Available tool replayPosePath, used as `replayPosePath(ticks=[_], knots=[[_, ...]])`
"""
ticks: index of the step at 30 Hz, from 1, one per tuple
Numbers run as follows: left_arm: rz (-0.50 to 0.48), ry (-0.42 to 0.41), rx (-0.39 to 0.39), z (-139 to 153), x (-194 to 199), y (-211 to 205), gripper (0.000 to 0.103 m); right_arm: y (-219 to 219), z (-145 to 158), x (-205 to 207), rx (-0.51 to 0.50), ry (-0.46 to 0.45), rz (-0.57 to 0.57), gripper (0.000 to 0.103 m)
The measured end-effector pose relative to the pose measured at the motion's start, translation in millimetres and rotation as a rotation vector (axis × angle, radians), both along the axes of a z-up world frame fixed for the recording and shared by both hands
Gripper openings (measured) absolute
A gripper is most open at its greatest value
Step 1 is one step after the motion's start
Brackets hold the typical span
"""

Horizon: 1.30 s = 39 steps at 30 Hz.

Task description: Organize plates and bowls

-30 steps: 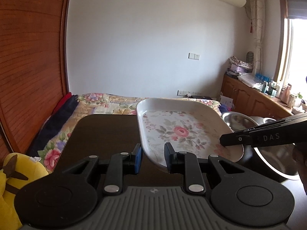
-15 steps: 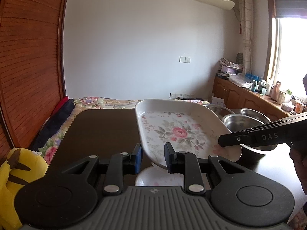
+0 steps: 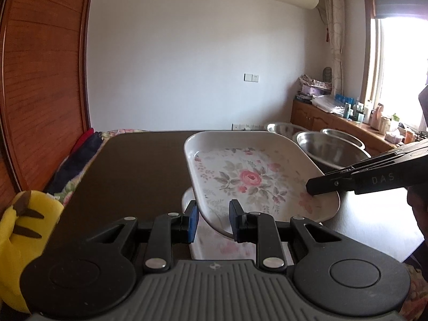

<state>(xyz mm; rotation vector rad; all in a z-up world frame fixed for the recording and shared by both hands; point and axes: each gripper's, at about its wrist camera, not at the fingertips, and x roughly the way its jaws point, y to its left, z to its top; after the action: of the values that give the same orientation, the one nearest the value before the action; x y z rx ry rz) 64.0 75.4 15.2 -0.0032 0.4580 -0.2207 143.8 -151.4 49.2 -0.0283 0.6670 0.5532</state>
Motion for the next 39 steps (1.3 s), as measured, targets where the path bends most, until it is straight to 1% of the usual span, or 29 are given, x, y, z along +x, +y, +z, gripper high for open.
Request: replayPosePath(ticks=[5, 9, 13, 16, 25, 28, 30, 33, 39], knots=[[-0.005, 0.013, -0.007, -9, -7, 1, 0.055, -1, -10, -11, -0.010, 0.005, 0.021, 0.014], [-0.002, 0.025, -0.016, -12, -4, 5, 0.055, 2, -13, -20, -0.028, -0.010, 0.028, 0.014], [0.000, 0.039, -0.020, -17, -3, 3, 0.055, 4, -15, -24, -0.045, -0.017, 0.034, 0.014], [0.003, 0.042, -0.020, -19, -1, 2, 0.055, 7, -16, -27, -0.077, -0.026, 0.041, 0.014], [0.007, 0.052, -0.018, -22, 1, 3, 0.055, 7, -20, -29, -0.090, -0.021, 0.036, 0.015], [0.014, 0.055, -0.021, -22, 4, 4, 0.055, 8, -19, -31, -0.095, -0.033, 0.035, 0.017], [0.017, 0.056, -0.023, -20, 6, 4, 0.055, 10, -19, -33, -0.099, -0.043, 0.039, 0.020], [0.023, 0.053, -0.024, -19, 8, 5, 0.055, 16, -19, -41, -0.143, -0.096, 0.051, 0.022], [0.033, 0.010, -0.013, -12, 3, 5, 0.055, 17, -17, -49, -0.140, -0.134, 0.054, 0.026]])
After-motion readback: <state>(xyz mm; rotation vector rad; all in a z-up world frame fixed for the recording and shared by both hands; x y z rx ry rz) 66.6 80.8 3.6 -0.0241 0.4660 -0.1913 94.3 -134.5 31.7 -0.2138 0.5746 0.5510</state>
